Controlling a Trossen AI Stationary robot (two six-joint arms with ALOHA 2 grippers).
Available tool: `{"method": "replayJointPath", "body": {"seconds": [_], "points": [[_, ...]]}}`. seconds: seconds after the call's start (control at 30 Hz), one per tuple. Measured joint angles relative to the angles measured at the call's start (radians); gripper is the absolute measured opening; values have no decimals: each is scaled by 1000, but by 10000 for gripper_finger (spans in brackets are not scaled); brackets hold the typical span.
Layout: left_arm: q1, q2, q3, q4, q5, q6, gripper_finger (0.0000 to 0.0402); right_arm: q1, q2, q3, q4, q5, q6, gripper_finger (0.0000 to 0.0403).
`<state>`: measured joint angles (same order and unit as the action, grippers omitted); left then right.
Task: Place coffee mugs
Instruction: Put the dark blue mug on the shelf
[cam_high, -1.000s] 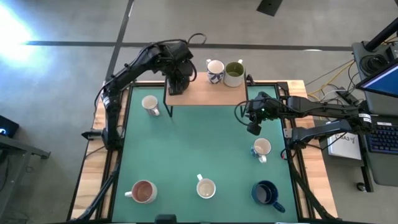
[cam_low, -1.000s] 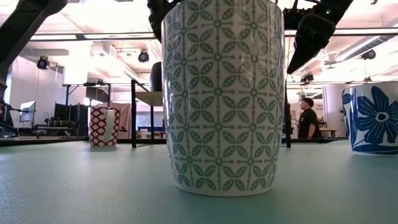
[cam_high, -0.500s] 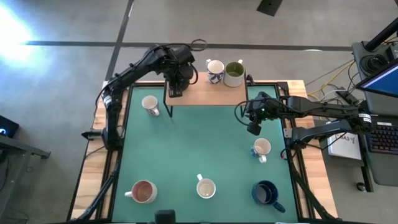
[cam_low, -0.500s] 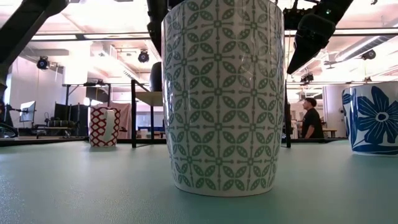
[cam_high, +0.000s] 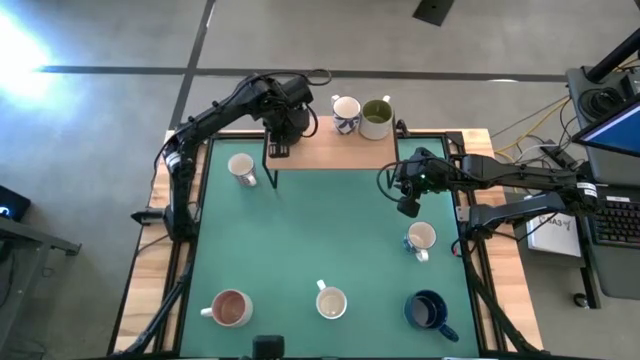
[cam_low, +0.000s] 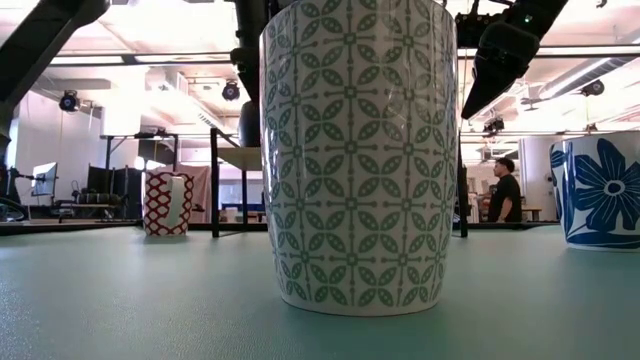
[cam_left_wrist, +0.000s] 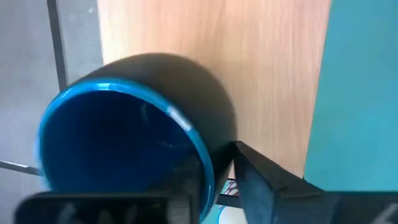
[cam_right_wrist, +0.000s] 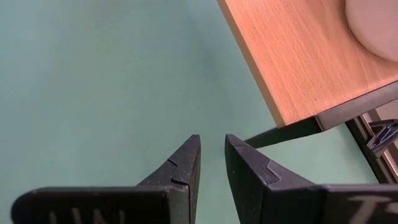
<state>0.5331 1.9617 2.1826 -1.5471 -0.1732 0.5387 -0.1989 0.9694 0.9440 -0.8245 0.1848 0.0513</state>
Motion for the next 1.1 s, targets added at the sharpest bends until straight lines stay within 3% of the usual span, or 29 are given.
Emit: {"method": "replayJointPath", "body": {"seconds": [0.2, 0.77, 1.1], "points": [[5, 3, -3, 22, 6, 14, 8, 0, 0, 0, 0, 0, 0, 63], [57, 3, -3, 37, 9, 115, 25, 0, 0, 0, 0, 0, 0, 63], [80, 1, -1, 21, 81, 114, 25, 0, 0, 0, 0, 0, 0, 63]]}}
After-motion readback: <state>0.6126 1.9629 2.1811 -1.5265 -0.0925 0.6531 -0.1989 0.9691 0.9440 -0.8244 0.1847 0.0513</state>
